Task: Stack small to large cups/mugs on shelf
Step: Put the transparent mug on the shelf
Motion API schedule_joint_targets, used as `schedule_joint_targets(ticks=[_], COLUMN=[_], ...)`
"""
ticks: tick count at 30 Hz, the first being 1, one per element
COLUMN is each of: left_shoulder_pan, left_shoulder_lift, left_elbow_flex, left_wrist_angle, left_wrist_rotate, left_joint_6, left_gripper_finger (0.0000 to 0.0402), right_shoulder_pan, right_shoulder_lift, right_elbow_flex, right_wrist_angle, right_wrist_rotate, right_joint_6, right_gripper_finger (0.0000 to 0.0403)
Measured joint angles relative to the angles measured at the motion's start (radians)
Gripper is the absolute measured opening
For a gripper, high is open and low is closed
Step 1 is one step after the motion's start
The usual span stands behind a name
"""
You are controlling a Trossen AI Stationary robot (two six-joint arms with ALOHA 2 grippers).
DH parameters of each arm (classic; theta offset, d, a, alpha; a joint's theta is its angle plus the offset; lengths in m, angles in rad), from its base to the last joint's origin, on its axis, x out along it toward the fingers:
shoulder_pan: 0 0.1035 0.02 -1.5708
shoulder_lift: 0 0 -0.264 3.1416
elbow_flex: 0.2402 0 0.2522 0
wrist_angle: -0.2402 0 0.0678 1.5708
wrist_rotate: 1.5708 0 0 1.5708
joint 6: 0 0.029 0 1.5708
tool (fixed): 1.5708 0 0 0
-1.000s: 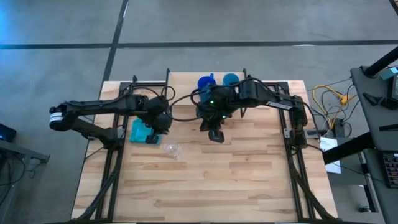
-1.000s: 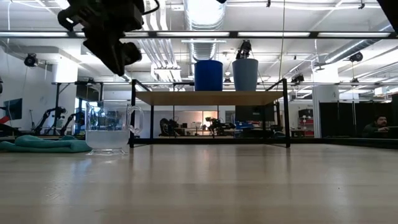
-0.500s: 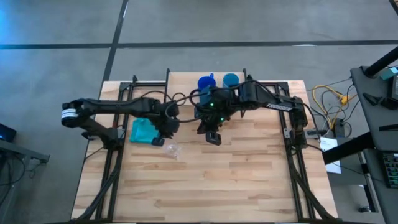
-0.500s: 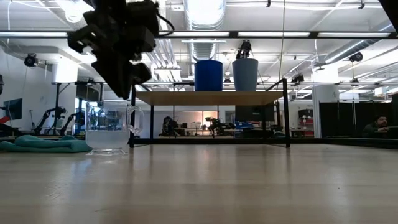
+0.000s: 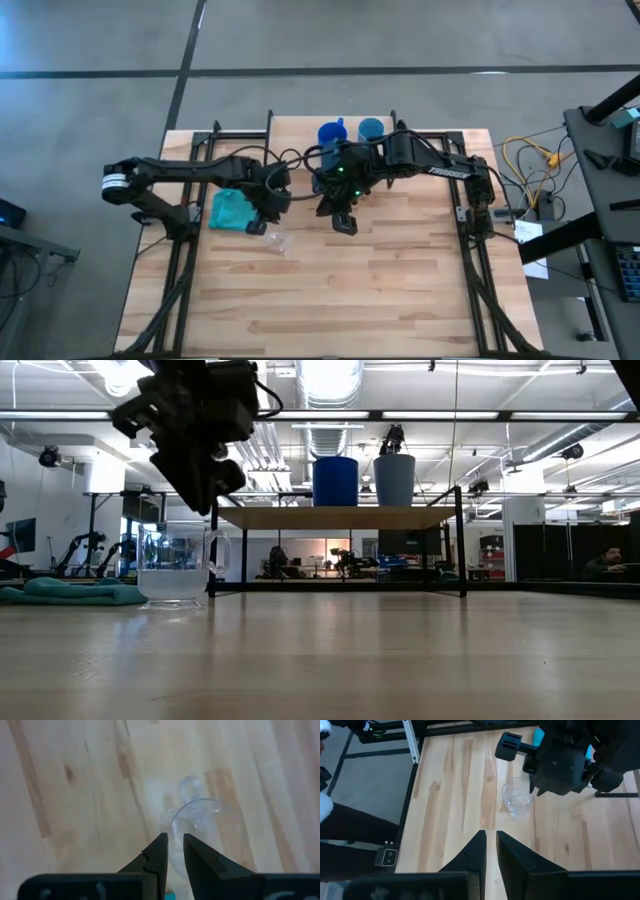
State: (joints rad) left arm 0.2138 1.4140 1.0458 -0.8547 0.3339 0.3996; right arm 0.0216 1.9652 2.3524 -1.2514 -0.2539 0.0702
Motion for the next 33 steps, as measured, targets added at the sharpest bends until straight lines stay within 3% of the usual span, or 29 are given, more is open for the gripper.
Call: schedule_joint_targets(ticks=[5,33], left_shoulder_pan=[0.0,0.0], left_shoulder_lift=[-0.018,0.011], left_elbow_flex=[-0.005,-0.039], left_wrist_angle=[-0.001,0.076], left_wrist_rotate=[0.043,0.059], left_joint_6=[-0.002,-0.001], left_gripper_finger=[0.0047,0.0047], right_shoulder_pan=[-0.002,-0.002], right_shoulder_lift=[0.0,0.0], right_elbow_flex=[0.0,0.0], right_wrist_angle=[0.0,0.002], right_wrist_rotate=[0.0,0.0], right_joint_6=[-0.003,-0.003], right_gripper_finger=[0.0038,0.0038])
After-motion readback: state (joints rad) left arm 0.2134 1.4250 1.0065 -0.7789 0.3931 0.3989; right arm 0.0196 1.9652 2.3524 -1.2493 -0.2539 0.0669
